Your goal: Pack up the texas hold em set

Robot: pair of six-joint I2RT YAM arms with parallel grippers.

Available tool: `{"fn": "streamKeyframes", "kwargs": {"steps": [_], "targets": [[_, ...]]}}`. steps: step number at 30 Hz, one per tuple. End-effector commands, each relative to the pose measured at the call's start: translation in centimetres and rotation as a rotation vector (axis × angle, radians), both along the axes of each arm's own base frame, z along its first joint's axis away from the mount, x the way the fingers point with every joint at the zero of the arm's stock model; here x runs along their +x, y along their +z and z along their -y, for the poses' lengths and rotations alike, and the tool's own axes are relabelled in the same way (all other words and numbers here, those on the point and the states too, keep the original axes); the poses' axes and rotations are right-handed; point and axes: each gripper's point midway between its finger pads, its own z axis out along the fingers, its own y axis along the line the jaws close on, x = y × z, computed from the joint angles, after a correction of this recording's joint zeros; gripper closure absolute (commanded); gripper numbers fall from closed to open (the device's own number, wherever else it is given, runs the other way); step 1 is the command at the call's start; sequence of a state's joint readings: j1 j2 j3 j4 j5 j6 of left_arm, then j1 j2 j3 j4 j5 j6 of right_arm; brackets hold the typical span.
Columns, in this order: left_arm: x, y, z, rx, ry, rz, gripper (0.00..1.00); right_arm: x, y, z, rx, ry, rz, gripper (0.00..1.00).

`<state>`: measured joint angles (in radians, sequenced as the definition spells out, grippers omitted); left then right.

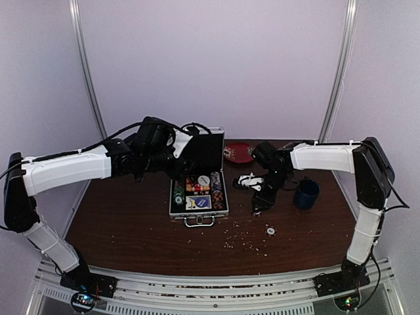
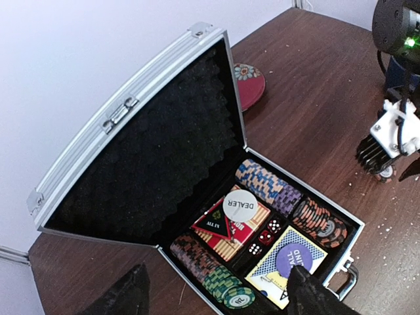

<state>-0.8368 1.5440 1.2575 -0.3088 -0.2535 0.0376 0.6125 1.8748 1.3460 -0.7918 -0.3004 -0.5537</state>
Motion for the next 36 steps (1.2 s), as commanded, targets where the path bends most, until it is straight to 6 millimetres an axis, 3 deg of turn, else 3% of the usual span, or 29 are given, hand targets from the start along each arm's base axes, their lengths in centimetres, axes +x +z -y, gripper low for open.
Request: {"fn": "streamKeyframes", "kwargs": {"steps": [1,11,20,31,36], "targets": [[0.6,3.0,0.5,-0.081,-0.003,0.062,0.27,0.4,-0.7,0.1,-0.048,-0.023,-0.016,0.48],[0.7,3.3,0.2,-0.074,0.012,0.073,0.27,-0.3,-2.7,0.1,-0.104,-0.017,-0.061,0.48],[0.8,3.0,0.1,-0.064,0.016,0.068,0.27,-0.1,-3.1,0.2,-0.118,-0.027,-0.059,0.48],[0.9,2.8,0.1,-0.057,0.018,0.067,0.27,1.2,-1.9,0.1,-0.119,-0.055,0.005,0.47],[0.9,2.5,0.2,-0.051,0.015,0.061,0.27,1.2,-2.7,0.0,-0.128,-0.053,-0.017,0.46]]}}
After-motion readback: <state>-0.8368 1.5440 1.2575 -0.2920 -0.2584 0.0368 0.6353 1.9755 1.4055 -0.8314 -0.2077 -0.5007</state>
